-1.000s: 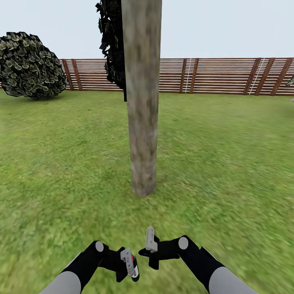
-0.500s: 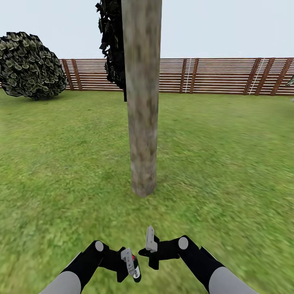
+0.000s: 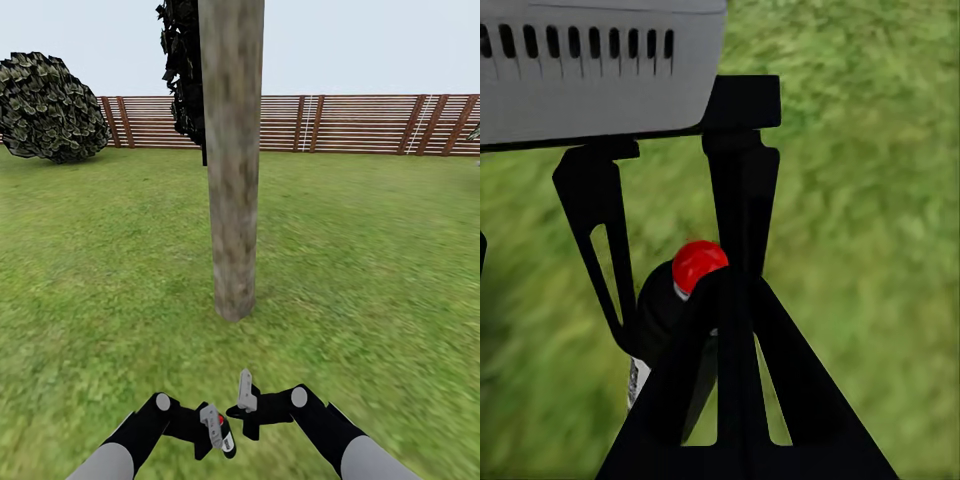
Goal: In the garden, pick up the pesticide atomizer on the floor and spray pesticide onto both trees until each tree trunk is fully covered.
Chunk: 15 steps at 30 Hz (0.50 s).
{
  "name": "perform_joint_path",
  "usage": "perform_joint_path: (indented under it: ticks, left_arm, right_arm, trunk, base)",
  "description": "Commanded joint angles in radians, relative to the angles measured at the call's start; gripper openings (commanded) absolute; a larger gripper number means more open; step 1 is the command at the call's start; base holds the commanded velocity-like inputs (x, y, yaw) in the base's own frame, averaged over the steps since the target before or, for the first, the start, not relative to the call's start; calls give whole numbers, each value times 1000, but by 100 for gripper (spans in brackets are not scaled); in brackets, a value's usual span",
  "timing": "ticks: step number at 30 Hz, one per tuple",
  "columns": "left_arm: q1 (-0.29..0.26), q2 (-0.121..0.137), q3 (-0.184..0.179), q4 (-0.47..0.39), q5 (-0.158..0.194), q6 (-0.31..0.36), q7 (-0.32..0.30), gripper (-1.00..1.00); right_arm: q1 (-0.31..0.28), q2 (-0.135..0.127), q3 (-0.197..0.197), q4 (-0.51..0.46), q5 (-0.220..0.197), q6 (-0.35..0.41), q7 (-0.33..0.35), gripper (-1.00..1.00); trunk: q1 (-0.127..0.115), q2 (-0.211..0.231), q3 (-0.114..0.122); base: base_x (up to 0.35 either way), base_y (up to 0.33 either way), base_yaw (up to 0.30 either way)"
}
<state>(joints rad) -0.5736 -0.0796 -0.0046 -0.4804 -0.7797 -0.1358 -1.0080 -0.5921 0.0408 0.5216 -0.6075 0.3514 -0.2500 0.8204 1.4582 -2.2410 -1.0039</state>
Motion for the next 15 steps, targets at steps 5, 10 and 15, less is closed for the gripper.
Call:
perform_joint_path:
  ticks: [5, 10, 15]
  left_arm:
    - [0, 0, 0, 0, 0, -4, 0, -100]
    - [0, 0, 0, 0, 1, -5, 0, -100]
    - [0, 0, 0, -1, 17, -6, -26, -100]
  right_arm:
    - [0, 0, 1, 0, 0, 0, 0, -100]
    - [0, 0, 1, 0, 0, 0, 0, -100]
    - [0, 0, 1, 0, 0, 0, 0, -100]
  trunk:
    - [0, 0, 0]
    - [0, 0, 0]
    - [0, 0, 0]
  base:
    - [0, 0, 0]
    - [0, 0, 0]
    - [0, 0, 0]
